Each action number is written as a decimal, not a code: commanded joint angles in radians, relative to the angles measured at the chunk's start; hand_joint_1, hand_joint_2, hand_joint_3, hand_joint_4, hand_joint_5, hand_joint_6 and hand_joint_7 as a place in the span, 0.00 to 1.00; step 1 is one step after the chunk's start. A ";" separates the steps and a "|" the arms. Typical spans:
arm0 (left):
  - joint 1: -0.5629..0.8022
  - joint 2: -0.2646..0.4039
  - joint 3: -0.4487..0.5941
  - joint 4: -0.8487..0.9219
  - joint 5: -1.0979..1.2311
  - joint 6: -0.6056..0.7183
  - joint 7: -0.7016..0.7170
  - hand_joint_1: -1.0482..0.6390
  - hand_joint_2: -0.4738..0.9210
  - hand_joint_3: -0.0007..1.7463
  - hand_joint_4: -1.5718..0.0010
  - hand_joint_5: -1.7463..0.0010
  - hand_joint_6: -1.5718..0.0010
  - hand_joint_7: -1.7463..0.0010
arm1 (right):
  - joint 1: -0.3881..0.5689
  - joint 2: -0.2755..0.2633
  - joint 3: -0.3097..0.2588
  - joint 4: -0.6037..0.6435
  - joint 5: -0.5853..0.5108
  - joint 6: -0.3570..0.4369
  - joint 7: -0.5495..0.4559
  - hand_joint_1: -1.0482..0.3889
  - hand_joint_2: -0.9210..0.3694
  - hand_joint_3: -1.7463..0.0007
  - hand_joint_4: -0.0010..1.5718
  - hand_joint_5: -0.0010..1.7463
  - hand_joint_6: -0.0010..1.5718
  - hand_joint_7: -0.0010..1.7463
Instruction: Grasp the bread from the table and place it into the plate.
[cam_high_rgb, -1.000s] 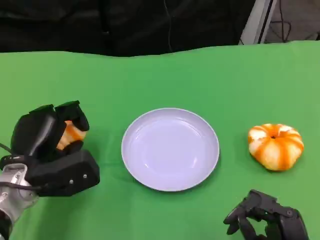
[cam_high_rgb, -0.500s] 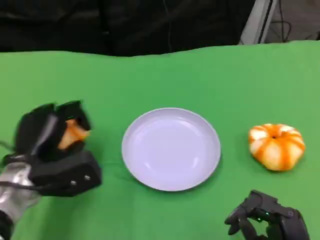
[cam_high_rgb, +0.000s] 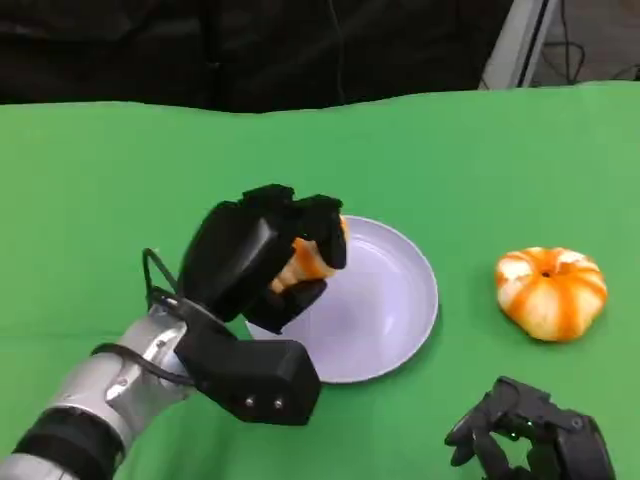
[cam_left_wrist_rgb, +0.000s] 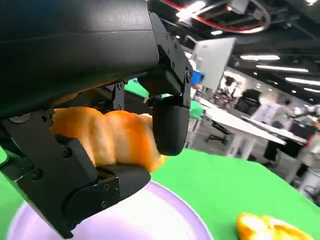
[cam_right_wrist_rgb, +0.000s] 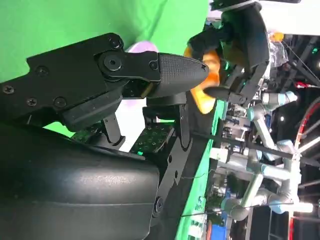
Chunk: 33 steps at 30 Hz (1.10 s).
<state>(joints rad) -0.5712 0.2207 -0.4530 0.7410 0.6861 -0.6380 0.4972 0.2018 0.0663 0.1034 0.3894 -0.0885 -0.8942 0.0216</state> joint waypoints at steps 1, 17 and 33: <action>-0.012 0.012 0.006 0.004 0.006 -0.006 -0.005 0.53 0.56 0.82 0.39 0.00 0.53 0.04 | 0.005 -0.010 -0.006 0.003 0.010 -0.008 0.000 0.26 0.05 0.71 0.56 0.84 0.59 0.65; -0.095 -0.083 -0.118 0.143 0.141 0.085 0.027 0.51 0.62 0.68 0.43 0.00 0.56 0.00 | 0.003 -0.006 -0.003 0.009 0.023 -0.012 0.010 0.26 0.05 0.71 0.57 0.83 0.60 0.64; -0.110 -0.095 -0.144 0.189 0.150 0.098 0.042 0.51 0.64 0.66 0.45 0.00 0.57 0.00 | 0.000 -0.005 -0.005 0.011 0.012 -0.015 0.003 0.26 0.05 0.71 0.57 0.83 0.60 0.64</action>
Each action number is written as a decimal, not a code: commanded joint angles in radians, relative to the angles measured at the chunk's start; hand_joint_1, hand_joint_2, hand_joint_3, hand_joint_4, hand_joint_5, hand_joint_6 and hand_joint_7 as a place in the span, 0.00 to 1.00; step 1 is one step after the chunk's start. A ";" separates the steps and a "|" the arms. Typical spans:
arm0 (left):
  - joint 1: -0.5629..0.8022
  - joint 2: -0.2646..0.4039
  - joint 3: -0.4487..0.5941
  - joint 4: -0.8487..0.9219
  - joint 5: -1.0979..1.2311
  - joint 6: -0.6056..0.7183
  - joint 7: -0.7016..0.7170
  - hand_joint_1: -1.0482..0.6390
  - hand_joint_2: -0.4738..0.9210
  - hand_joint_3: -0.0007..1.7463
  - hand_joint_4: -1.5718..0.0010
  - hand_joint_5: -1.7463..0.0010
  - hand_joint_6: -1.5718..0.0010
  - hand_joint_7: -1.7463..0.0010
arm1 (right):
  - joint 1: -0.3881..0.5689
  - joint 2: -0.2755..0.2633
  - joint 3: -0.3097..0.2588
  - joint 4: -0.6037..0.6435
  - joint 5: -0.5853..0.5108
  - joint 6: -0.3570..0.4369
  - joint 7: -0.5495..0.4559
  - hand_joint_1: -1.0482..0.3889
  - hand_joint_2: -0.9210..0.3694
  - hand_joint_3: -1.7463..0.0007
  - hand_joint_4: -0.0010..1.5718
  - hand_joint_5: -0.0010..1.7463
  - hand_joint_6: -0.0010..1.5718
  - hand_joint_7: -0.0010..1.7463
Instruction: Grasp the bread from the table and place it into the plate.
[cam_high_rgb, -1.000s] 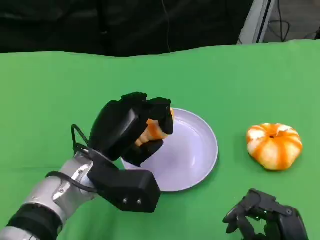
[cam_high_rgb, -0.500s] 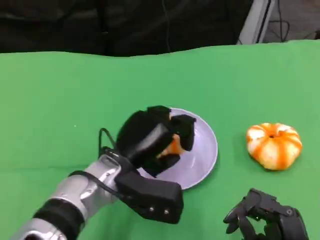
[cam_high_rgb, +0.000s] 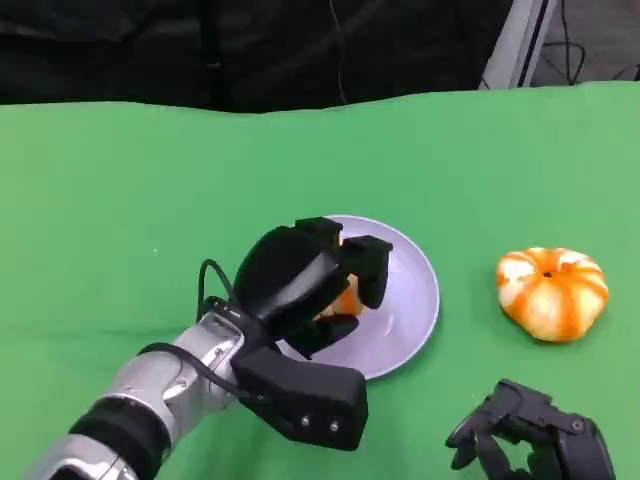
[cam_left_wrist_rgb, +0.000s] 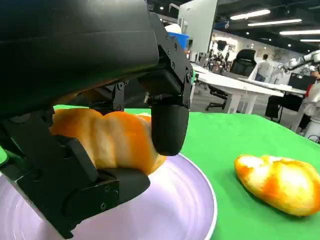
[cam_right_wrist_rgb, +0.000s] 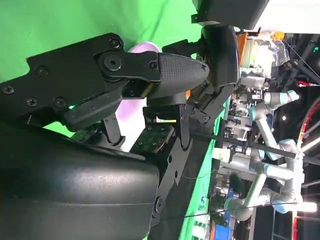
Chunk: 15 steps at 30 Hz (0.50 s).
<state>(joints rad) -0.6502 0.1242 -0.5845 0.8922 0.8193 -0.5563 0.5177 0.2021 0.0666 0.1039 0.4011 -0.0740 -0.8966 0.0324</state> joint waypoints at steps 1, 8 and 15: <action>-0.031 0.006 -0.021 0.017 0.019 0.108 -0.108 0.51 0.64 0.66 0.45 0.00 0.57 0.00 | -0.002 -0.007 -0.008 0.003 -0.005 -0.016 -0.010 0.26 0.05 0.71 0.57 0.83 0.60 0.64; 0.002 0.026 -0.032 -0.115 0.012 0.320 -0.381 0.07 1.00 0.31 1.00 0.98 1.00 0.97 | -0.007 -0.009 -0.011 0.012 -0.008 -0.024 -0.012 0.26 0.04 0.71 0.56 0.84 0.60 0.65; 0.020 0.056 -0.029 -0.187 -0.014 0.353 -0.498 0.00 1.00 0.34 1.00 1.00 1.00 1.00 | -0.003 -0.010 -0.011 0.003 -0.011 -0.015 -0.016 0.26 0.05 0.71 0.56 0.84 0.59 0.66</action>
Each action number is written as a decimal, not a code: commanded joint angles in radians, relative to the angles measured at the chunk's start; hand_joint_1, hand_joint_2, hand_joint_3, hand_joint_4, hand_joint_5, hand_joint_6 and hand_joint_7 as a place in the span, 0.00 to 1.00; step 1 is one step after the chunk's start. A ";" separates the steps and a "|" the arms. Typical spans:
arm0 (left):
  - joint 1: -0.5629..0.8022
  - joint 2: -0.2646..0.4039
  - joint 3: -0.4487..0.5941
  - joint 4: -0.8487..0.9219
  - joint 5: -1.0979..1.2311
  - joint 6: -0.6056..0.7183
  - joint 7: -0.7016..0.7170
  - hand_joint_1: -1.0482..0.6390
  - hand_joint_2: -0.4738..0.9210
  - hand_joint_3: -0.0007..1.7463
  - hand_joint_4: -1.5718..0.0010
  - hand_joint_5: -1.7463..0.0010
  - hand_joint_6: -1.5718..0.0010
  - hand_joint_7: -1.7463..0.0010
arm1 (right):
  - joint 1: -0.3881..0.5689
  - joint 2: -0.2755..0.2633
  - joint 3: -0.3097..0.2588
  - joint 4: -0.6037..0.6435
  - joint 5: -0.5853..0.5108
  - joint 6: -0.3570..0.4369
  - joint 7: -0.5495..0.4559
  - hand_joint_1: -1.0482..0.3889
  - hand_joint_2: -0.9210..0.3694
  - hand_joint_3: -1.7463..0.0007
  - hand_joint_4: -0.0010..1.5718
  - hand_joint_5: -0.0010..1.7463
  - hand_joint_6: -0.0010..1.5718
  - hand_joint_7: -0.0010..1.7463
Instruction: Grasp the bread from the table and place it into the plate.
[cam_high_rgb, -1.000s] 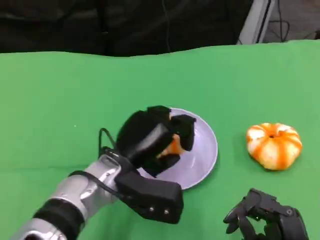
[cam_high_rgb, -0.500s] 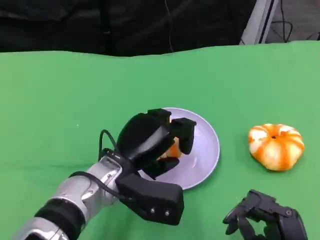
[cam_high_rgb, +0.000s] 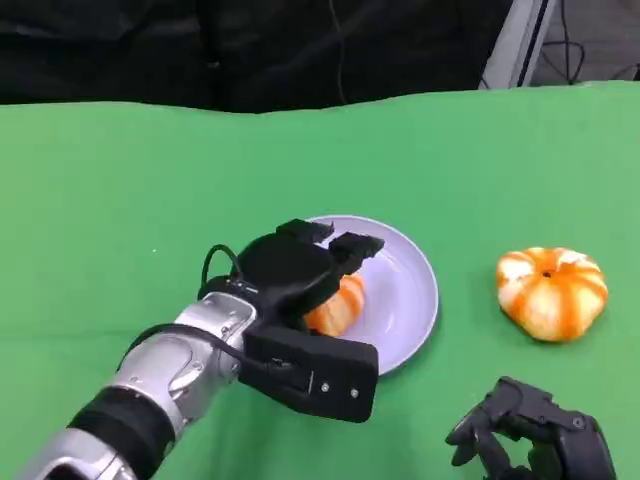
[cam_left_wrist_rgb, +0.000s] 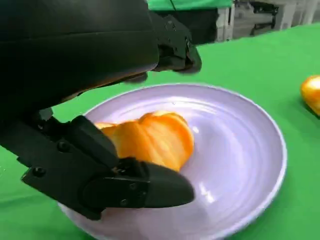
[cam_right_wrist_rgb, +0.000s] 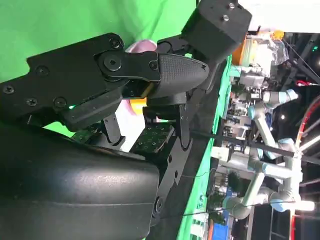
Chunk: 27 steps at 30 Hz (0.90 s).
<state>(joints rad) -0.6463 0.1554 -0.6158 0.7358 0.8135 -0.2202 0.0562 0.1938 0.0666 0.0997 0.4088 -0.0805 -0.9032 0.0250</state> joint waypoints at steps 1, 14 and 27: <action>0.017 0.026 0.003 -0.034 -0.009 0.019 -0.040 0.00 1.00 0.34 1.00 1.00 1.00 1.00 | 0.005 -0.010 -0.007 -0.005 -0.005 -0.008 -0.009 0.26 0.05 0.71 0.56 0.84 0.59 0.66; 0.125 0.095 0.207 -0.165 -0.294 -0.213 -0.055 0.21 1.00 0.15 0.75 0.87 0.81 0.94 | 0.003 -0.012 -0.006 -0.002 -0.001 -0.010 -0.007 0.26 0.05 0.70 0.56 0.85 0.59 0.66; 0.448 0.112 0.450 -0.516 -0.758 -0.229 -0.258 0.47 1.00 0.09 0.53 0.41 0.42 0.87 | 0.020 -0.006 0.002 -0.023 -0.003 -0.001 -0.008 0.25 0.06 0.69 0.55 0.85 0.59 0.66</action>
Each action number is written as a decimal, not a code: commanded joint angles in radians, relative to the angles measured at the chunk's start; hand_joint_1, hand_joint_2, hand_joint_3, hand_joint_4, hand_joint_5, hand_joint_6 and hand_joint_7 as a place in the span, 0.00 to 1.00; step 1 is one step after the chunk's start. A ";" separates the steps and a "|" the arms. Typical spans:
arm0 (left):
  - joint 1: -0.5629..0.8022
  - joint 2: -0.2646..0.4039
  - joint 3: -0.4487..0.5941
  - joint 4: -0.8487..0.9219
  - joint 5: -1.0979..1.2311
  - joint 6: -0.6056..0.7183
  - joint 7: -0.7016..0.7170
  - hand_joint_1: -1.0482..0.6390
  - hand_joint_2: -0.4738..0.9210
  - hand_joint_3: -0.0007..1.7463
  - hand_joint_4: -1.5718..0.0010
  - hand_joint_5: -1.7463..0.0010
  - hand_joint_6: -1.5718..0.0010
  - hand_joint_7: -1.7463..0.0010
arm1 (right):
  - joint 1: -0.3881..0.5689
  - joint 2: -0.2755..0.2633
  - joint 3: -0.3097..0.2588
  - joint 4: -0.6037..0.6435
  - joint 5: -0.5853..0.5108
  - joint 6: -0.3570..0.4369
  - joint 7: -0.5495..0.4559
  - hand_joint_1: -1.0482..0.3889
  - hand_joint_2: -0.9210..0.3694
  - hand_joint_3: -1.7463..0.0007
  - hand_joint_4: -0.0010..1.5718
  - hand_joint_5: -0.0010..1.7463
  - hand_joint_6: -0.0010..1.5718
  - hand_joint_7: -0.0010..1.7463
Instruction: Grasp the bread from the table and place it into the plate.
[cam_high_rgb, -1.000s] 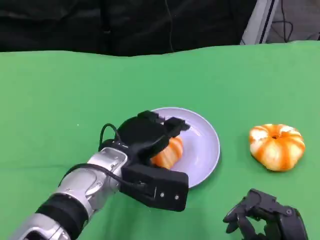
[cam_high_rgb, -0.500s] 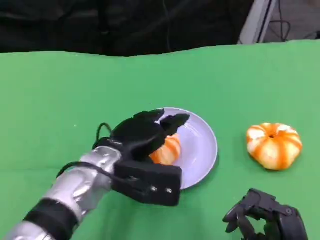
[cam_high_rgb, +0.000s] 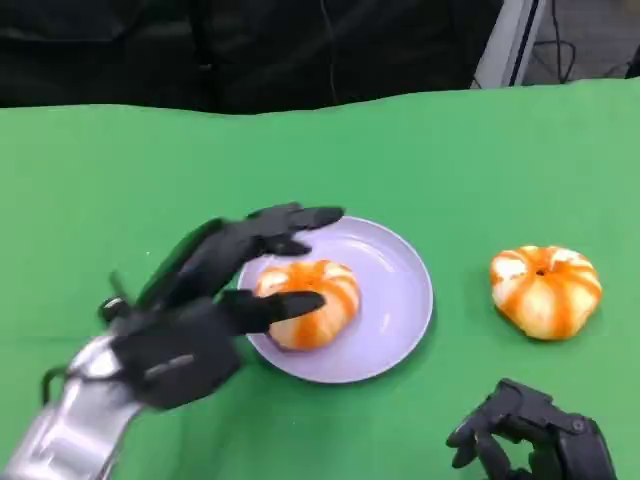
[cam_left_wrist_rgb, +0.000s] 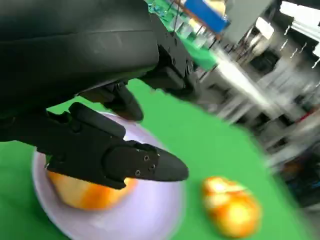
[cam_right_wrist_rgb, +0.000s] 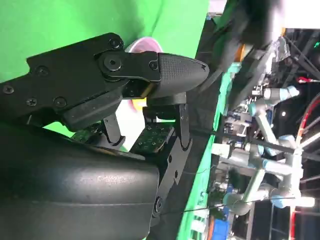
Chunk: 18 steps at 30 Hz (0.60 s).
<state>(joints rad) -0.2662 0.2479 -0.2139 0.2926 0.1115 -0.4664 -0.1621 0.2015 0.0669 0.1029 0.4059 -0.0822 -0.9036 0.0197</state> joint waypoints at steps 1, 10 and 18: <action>0.075 0.018 0.054 -0.084 -0.060 0.022 -0.046 0.47 1.00 0.09 0.53 0.40 0.42 0.87 | 0.014 -0.007 -0.001 -0.022 -0.002 0.000 -0.004 0.25 0.06 0.68 0.55 0.85 0.59 0.66; 0.322 -0.028 0.163 -0.276 -0.135 -0.016 -0.014 0.62 0.71 0.62 0.48 0.22 0.44 0.49 | 0.024 -0.005 0.003 -0.034 -0.003 0.005 -0.005 0.25 0.07 0.68 0.55 0.85 0.59 0.66; 0.460 -0.059 0.213 -0.382 -0.244 0.043 -0.048 0.65 0.77 0.65 0.51 0.09 0.51 0.28 | 0.017 -0.007 -0.001 -0.027 -0.006 0.000 -0.006 0.25 0.06 0.68 0.55 0.85 0.59 0.66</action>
<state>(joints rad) 0.1611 0.1887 -0.0216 -0.0530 -0.0943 -0.4520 -0.1982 0.2104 0.0709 0.1091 0.3833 -0.0917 -0.8990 0.0185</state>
